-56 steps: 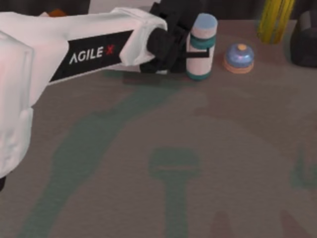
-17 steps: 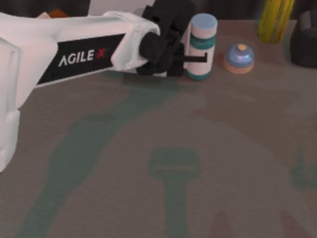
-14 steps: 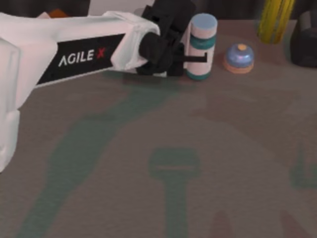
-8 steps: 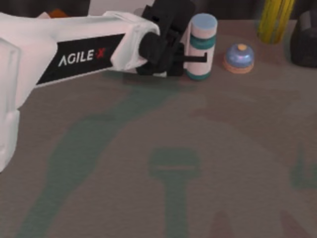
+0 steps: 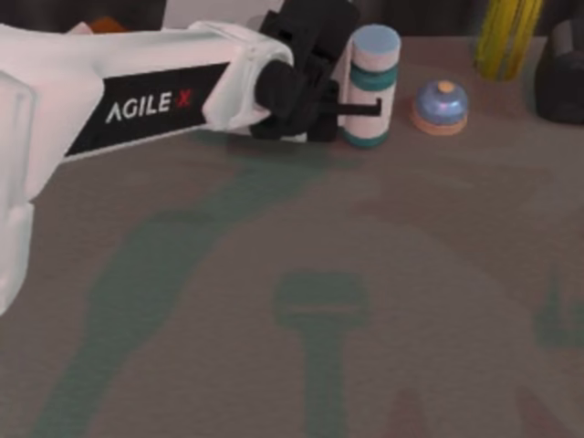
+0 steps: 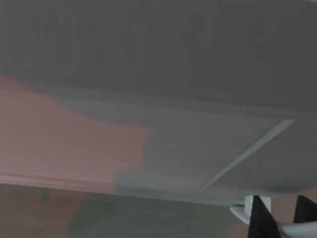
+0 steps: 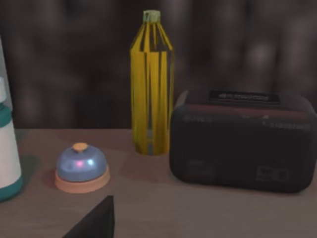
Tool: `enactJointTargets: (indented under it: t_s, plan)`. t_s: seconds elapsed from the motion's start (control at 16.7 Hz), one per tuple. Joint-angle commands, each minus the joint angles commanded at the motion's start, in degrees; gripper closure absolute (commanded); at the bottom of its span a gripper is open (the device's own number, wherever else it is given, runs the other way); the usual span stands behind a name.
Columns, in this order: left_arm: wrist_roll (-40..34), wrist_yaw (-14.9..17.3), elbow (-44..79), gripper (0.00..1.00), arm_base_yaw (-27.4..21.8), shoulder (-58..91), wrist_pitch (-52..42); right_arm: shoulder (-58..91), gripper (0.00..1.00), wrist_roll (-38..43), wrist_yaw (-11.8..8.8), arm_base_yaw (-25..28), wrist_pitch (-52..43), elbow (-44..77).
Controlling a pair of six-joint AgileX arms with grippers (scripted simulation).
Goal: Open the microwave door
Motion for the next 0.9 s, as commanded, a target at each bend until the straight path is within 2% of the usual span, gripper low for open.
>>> enactJointTargets:
  t_s: [0.36, 0.9]
  plan:
    - [2.84, 1.66, -3.6, 1.0, 0.84, -2.39, 2.23, 0.0, 0.0, 0.0, 0.0, 0.0, 0.0, 0.0]
    - [2.85, 1.67, -3.63, 1.0, 0.85, -2.4, 2.23, 0.0, 0.0, 0.0, 0.0, 0.0, 0.0, 0.0]
